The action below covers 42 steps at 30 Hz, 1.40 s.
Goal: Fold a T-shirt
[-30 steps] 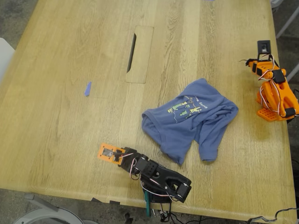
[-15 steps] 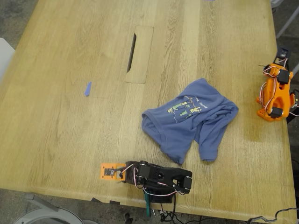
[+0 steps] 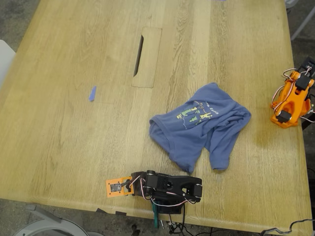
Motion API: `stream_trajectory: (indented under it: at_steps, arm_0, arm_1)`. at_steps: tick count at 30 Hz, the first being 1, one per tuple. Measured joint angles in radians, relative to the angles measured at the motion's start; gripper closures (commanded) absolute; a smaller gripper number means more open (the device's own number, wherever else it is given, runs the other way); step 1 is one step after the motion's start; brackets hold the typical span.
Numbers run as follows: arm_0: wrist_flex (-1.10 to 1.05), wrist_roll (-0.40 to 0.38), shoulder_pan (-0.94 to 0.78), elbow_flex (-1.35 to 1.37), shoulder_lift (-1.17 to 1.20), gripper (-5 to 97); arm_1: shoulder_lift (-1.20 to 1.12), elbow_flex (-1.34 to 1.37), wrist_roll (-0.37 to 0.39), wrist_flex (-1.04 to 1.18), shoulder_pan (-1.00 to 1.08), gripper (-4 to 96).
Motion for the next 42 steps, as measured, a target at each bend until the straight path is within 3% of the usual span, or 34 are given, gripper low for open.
stream_trajectory:
  at_steps: [21, 32, 42]
  arm_0:
    - [0.000, 0.006, -0.057, 0.000, 0.000, 92]
    - [0.000, 0.006, -0.057, 0.000, 0.000, 92]
    - [0.000, 0.006, -0.057, 0.000, 0.000, 92]
  arm_1:
    - [0.000, 0.000, -0.020, 0.044, 0.009, 91.2]
    - [0.002, 0.000, -0.110, 0.055, 0.009, 91.1]
    - [0.002, 0.000, -0.115, 0.055, 0.009, 91.1]
